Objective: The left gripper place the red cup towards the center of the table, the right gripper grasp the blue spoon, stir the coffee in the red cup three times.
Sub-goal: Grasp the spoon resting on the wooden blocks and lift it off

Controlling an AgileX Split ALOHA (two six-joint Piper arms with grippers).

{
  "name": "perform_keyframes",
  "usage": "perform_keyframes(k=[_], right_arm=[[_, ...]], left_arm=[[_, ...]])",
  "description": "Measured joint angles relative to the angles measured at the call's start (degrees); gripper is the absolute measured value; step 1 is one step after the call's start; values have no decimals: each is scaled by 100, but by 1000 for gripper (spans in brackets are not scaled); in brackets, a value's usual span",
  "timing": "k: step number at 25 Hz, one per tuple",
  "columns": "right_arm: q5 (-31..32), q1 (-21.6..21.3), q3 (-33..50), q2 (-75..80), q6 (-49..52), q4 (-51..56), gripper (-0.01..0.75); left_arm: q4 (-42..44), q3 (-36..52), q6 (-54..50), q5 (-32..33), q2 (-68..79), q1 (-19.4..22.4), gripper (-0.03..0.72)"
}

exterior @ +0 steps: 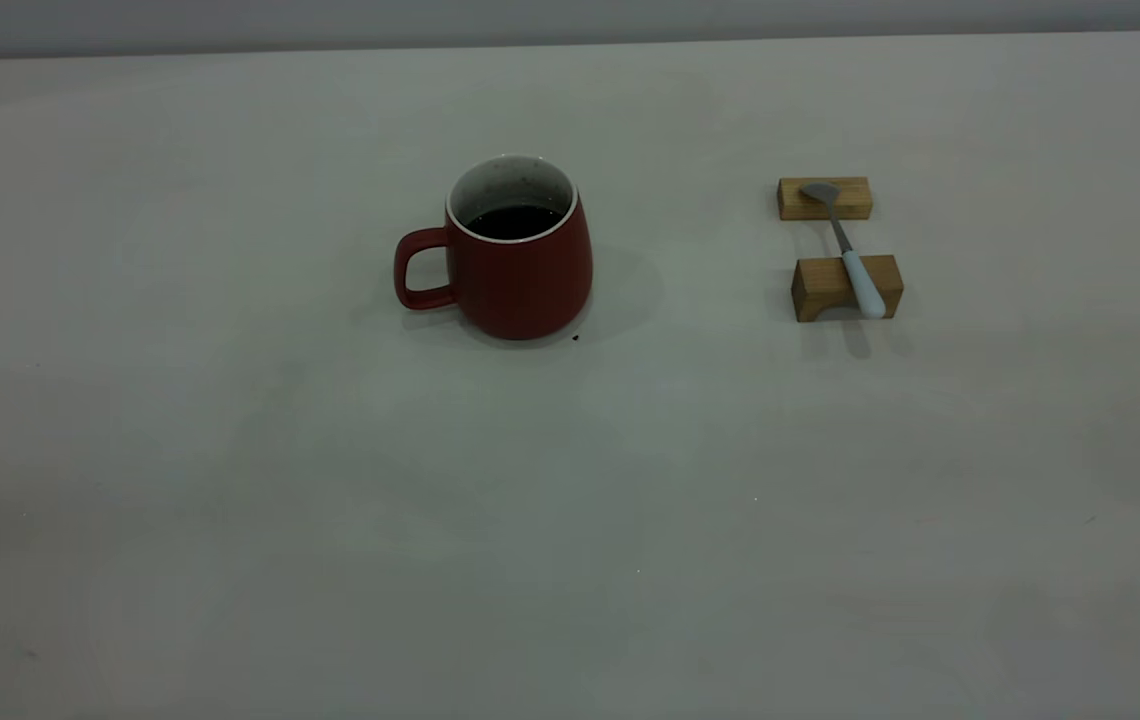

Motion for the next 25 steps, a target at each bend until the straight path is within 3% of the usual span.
perform_keyframes(k=[18,25], right_arm=[[-50,0,-61,41,185,146,567],[-452,0,-802,1963,357,148,592]], left_arm=[[0,0,0,0,0,0,287],[0,0,0,0,0,0,287]])
